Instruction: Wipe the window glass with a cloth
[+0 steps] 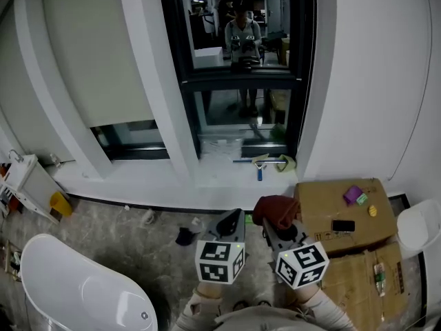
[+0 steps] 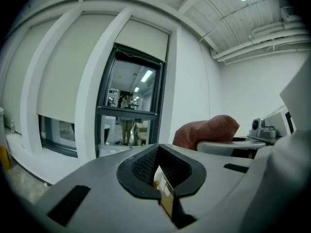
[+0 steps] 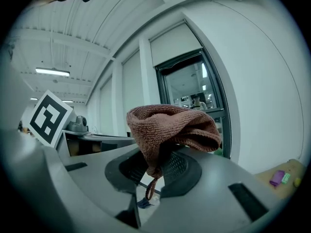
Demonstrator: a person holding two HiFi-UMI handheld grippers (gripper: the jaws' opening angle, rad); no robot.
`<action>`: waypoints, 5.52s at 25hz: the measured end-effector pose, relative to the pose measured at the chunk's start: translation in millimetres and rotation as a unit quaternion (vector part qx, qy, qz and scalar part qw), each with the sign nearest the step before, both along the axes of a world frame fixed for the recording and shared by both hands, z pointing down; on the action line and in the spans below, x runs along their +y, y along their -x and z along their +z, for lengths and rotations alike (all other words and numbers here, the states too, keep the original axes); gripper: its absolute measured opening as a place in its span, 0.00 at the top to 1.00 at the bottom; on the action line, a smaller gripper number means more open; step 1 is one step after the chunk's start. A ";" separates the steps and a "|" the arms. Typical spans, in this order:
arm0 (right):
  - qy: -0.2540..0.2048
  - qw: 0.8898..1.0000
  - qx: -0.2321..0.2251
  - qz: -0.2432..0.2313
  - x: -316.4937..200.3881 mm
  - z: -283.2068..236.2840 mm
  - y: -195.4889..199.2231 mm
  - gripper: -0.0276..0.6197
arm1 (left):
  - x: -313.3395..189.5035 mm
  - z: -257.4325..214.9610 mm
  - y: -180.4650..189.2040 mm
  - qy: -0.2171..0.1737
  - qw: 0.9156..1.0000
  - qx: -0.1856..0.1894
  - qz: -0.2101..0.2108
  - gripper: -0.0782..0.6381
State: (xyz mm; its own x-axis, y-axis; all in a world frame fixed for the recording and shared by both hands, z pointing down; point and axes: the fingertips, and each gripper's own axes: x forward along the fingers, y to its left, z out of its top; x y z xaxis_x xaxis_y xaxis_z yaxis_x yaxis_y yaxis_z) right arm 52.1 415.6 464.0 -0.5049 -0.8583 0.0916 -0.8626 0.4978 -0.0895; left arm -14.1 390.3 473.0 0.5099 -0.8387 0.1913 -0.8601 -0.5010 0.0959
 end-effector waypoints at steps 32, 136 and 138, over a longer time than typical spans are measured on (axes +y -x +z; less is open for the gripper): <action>0.001 1.000 0.000 -0.009 -159.1 17.8 28.6 0.89 | -161.0 17.4 26.3 0.008 1.000 0.001 -0.004 0.89; -0.312 0.926 0.181 -0.114 -850.8 -532.3 208.9 0.89 | -833.5 -299.6 86.6 -0.136 0.990 -0.025 -0.025 0.89; -0.308 0.927 0.186 -0.107 -860.0 -535.3 212.9 0.89 | -836.7 -297.3 88.2 -0.134 0.990 -0.025 -0.028 0.89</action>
